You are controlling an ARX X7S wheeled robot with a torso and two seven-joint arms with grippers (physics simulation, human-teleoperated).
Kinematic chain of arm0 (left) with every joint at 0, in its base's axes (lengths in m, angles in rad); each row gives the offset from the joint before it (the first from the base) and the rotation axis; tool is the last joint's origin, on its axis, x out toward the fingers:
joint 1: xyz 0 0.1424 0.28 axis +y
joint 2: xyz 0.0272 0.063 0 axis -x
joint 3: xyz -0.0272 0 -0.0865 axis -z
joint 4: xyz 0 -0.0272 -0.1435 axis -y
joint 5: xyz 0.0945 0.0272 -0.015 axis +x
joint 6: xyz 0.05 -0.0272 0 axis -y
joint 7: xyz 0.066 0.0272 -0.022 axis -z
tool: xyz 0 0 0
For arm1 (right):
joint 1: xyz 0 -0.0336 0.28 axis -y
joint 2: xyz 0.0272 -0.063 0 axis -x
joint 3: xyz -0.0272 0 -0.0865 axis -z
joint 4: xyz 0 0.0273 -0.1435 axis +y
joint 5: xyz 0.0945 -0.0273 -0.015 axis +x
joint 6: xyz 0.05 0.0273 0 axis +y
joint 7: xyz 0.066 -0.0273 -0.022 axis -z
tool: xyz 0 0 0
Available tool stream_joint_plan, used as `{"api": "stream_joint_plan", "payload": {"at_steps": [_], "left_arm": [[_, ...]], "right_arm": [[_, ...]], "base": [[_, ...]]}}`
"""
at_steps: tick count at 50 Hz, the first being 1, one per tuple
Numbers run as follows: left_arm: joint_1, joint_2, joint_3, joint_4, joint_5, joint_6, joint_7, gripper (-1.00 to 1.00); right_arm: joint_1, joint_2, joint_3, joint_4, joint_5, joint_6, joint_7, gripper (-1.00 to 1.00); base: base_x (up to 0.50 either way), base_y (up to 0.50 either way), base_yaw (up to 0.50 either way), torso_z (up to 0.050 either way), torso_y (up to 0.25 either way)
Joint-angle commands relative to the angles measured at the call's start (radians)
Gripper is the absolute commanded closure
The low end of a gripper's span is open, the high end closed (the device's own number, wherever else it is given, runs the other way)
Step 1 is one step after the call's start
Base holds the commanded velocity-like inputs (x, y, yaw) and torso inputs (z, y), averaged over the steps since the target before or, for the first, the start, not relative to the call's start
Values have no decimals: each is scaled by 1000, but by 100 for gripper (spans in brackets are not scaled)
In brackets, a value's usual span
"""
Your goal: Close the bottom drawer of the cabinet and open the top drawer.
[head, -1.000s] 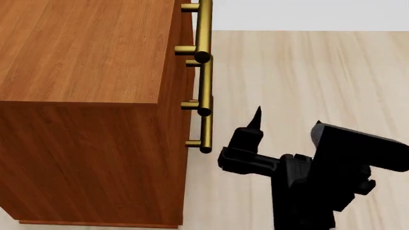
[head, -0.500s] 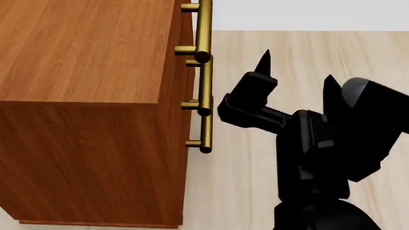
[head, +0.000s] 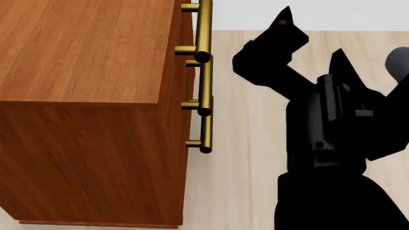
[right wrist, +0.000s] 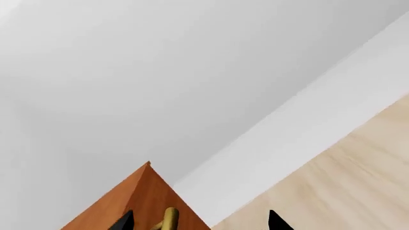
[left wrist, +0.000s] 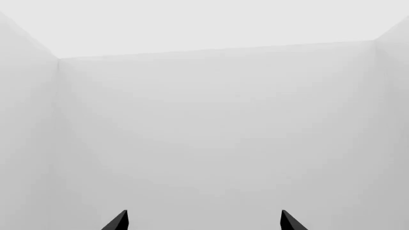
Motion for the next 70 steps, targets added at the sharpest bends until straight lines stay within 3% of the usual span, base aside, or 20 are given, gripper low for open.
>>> {"api": "stream_joint_plan", "payload": {"at_steps": [1, 27, 70], "left_arm": [[-9, -2, 2, 4, -10, -7, -8, -100], [-1, -11, 4, 0, -11, 8, -15, -100], [4, -26, 13, -10, -15, 26, -22, -100]], "right_arm": [[32, -50, 47, 28, 119, -58, 69, -100], [-60, -54, -19, 57, 279, -329, 162, -100], [-43, -25, -205, 304, 337, -506, 24, -100]], "base": [[0, 0, 0, 0, 0], [0, 0, 0, 0, 0], [0, 0, 0, 0, 0]]}}
